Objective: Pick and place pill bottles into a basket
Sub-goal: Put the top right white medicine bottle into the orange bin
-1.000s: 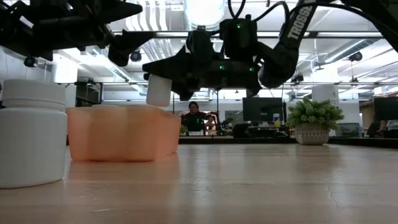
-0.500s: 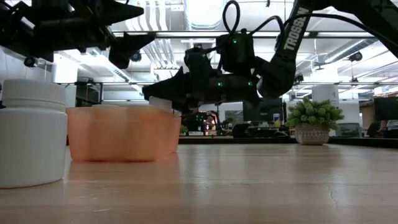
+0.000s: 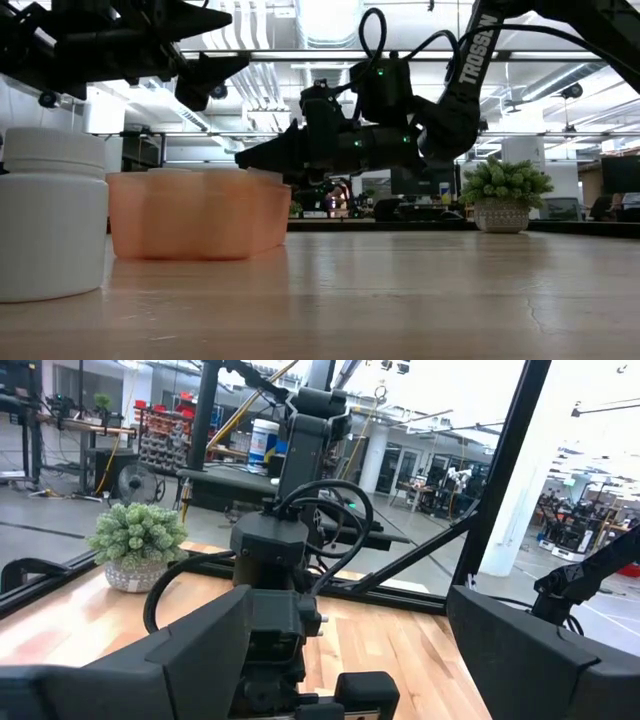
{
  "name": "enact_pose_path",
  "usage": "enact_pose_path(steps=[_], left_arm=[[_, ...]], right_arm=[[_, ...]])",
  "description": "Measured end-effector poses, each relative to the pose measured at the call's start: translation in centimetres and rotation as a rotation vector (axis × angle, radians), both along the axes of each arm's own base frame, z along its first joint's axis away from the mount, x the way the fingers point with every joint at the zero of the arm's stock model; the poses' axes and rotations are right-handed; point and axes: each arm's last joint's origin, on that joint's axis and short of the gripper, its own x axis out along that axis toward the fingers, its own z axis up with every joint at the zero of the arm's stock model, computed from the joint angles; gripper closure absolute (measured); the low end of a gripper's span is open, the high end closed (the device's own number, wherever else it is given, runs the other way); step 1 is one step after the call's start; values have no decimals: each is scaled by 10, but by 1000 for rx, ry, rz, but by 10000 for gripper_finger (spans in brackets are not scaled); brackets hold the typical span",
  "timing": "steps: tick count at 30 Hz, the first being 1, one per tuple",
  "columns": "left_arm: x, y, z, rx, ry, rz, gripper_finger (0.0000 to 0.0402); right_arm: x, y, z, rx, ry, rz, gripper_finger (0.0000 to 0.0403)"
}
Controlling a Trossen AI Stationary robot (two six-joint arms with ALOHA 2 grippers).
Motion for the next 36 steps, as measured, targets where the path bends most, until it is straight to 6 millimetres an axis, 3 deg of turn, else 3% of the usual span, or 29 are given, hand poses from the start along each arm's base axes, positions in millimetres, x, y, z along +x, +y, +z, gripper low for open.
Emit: enact_pose_path(steps=[12, 19, 23, 36], left_arm=[[0, 0, 0, 0, 0, -1, 86], [0, 0, 0, 0, 0, -1, 86], [0, 0, 0, 0, 0, -1, 86], [0, 0, 0, -1, 0, -1, 86]], right_arm=[[0, -1, 0, -18, 3, -52, 248], [0, -2, 0, -17, 3, -78, 149], [0, -2, 0, -17, 3, -78, 124], [0, -2, 3, -22, -5, -76, 147]])
